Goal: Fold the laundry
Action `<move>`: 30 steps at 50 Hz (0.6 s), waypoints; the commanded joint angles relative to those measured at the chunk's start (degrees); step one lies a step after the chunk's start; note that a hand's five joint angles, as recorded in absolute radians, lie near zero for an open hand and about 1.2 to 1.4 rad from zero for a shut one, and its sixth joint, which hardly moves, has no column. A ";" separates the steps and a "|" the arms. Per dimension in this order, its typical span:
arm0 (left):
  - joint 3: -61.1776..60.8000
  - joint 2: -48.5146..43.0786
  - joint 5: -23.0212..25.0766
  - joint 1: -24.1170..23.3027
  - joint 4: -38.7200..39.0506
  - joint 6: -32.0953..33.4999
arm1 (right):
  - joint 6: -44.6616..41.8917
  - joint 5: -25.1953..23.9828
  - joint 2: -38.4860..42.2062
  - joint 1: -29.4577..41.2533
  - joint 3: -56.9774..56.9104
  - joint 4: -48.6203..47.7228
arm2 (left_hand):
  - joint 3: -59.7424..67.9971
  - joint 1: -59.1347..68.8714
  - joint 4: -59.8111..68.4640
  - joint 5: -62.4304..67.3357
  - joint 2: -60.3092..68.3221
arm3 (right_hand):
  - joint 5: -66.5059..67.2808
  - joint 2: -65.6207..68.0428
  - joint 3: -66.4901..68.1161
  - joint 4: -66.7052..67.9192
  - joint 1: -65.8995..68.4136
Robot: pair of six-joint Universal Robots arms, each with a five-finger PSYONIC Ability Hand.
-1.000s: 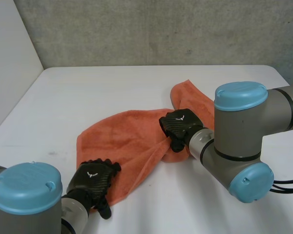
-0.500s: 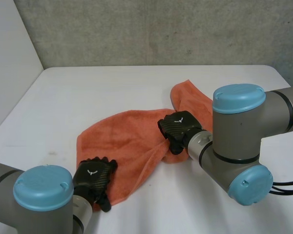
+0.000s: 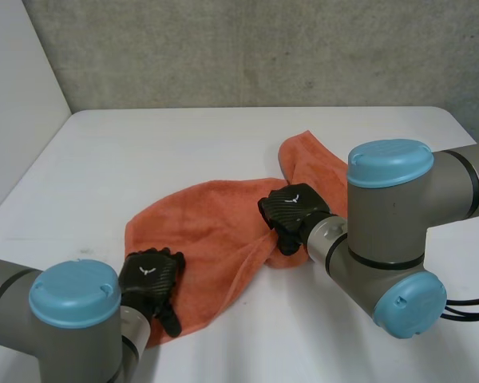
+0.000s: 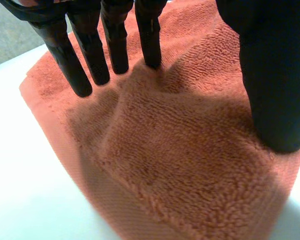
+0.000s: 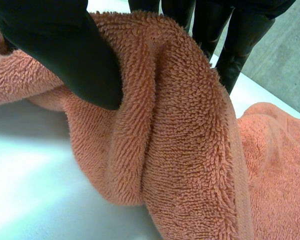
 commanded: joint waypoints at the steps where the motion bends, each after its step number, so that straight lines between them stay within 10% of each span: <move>1: -0.02 0.03 -0.69 0.69 2.41 1.53 | -0.01 0.00 -0.06 0.00 0.03 0.00 | 21.72 21.66 21.75 23.59 21.71 | 13.25 12.56 12.19 11.68 23.77; 22: 0.24 8.45 -0.60 5.08 4.09 1.97 | 0.87 -0.18 -0.68 -0.61 -0.15 0.00 | 51.01 50.94 51.04 52.88 51.00 | 13.25 12.56 12.19 11.68 23.77; 25: 0.77 10.66 -0.60 6.67 4.00 2.58 | 1.75 0.17 -1.03 -0.70 -0.85 0.52 | 52.52 52.46 52.56 54.39 52.52 | -25.60 -26.29 -26.66 -27.18 -15.08; 30: 1.74 12.68 0.02 10.62 3.82 5.48 | 6.23 -0.35 -4.45 -2.80 -1.64 1.93 | 52.53 52.46 52.56 54.40 52.52 | -45.73 -46.41 -46.79 -47.30 -35.21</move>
